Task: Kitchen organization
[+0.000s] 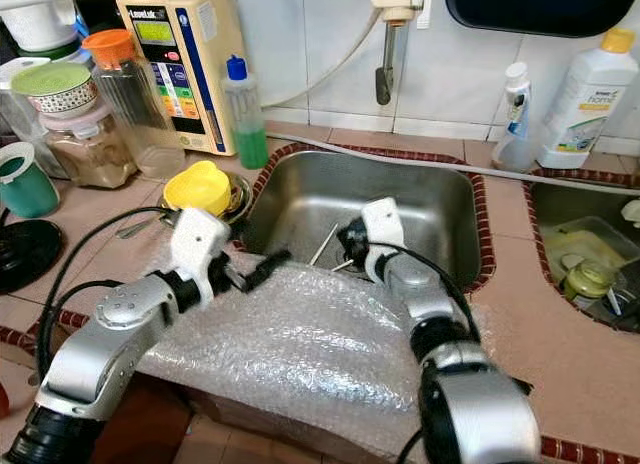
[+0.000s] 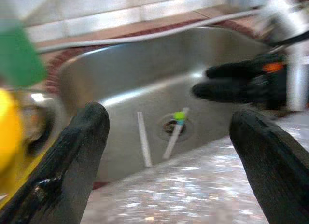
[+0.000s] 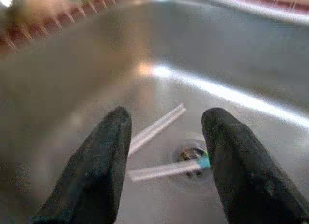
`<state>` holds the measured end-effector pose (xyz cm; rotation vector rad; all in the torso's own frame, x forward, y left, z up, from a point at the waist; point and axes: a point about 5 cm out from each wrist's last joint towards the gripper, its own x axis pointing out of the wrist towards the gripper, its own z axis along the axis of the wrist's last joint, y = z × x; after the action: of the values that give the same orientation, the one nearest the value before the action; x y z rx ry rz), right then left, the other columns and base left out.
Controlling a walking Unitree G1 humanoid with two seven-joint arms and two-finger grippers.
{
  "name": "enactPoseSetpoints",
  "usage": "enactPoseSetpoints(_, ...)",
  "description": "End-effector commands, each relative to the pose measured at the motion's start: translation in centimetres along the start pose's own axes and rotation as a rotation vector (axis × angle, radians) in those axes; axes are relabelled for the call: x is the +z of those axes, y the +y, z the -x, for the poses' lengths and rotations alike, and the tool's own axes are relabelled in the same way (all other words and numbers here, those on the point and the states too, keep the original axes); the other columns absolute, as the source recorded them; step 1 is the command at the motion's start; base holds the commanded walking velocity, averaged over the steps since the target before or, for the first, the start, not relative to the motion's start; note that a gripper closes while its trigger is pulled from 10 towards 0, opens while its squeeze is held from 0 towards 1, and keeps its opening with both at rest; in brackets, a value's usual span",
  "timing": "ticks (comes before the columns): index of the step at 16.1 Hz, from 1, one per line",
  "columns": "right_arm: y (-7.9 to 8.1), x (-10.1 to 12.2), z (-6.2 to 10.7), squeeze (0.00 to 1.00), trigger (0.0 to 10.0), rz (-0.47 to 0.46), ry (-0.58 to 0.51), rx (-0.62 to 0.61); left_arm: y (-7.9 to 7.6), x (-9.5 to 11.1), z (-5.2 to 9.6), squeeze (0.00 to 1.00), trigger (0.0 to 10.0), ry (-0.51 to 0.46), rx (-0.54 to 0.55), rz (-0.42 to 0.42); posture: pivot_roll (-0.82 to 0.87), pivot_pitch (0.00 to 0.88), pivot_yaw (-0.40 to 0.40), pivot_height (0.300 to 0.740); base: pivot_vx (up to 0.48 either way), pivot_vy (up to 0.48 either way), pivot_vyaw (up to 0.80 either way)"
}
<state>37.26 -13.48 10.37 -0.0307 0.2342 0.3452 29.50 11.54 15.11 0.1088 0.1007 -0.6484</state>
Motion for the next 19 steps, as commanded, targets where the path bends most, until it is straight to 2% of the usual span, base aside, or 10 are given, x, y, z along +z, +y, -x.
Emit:
enactPoseSetpoints(1, 0.3, 1.1, 0.0, 1.0, 10.0, -0.044, -0.072, 0.023, 0.9, 0.5, -0.1, 1.0, 10.0, -0.017, 0.05, -0.023, 0.14, 0.0, 0.09, 0.74, 0.0, 0.0, 0.0)
enactPoseSetpoints(3, 1.9, 2.0, 0.8, 1.0, 10.0, -0.072, -0.179, 0.079, 2.0, 0.7, -0.4, 1.0, 10.0, -0.036, 0.153, -0.016, 0.12, 0.0, 0.103, 0.74, 0.0, 0.0, 0.0)
enactPoseSetpoints(5, 3.3, 2.4, 2.2, 1.0, 10.0, -0.082, -0.23, 0.119, 3.3, 0.9, -0.5, 1.0, 10.0, -0.058, 0.266, 0.023, 0.11, 0.0, 0.108, 0.74, 0.0, 0.0, 0.0)
enactPoseSetpoints(9, 3.3, 2.5, 2.5, 1.0, 10.0, -0.099, -0.235, 0.127, 3.3, 0.9, -0.6, 1.0, 10.0, -0.063, 0.276, 0.023, 0.11, 0.0, 0.108, 0.74, 0.0, 0.0, 0.0)
enactPoseSetpoints(10, 3.0, 2.5, 4.5, 1.0, 10.0, -0.073, -0.282, 0.065, 4.3, 0.9, -0.3, 1.0, 10.0, -0.096, 0.404, 0.046, 0.04, 0.0, 0.095, 0.74, 0.0, 0.0, 0.0)
enactPoseSetpoints(11, 2.7, 2.6, 7.4, 1.0, 10.0, -0.036, -0.332, -0.022, 5.3, 0.8, 0.2, 0.0, 10.0, -0.132, 0.564, 0.078, 0.03, 0.0, 0.092, 0.74, 0.0, 0.0, 0.8)
enactPoseSetpoints(12, 2.6, 2.7, 8.3, 1.0, 10.0, -0.048, -0.34, -0.052, 5.1, 0.6, 0.3, 0.0, 10.0, -0.143, 0.599, 0.088, 0.03, 0.0, 0.092, 0.74, 0.0, 0.0, 0.8)
enactPoseSetpoints(15, 2.4, 3.3, 8.3, 1.0, 10.0, -0.041, -0.347, -0.052, 4.6, 0.2, 0.2, 0.0, 10.0, -0.136, 0.605, 0.103, 0.02, 0.0, 0.09, 0.74, 0.0, 0.0, 0.8)
enactPoseSetpoints(17, 2.1, 3.8, 8.3, 0.0, 10.0, -0.048, -0.363, -0.059, 4.9, 0.7, 0.1, 0.0, 10.0, -0.154, 0.606, 0.103, 0.02, 0.0, 0.088, 0.74, 0.0, 0.0, 0.0)
enactPoseSetpoints(19, 2.4, 4.1, 8.7, 0.0, 10.0, -0.052, -0.372, -0.06, 5.6, 1.1, 0.4, 0.0, 10.0, -0.17, 0.644, 0.105, 0.03, 0.0, 0.09, 0.74, 0.0, 0.0, 0.0)
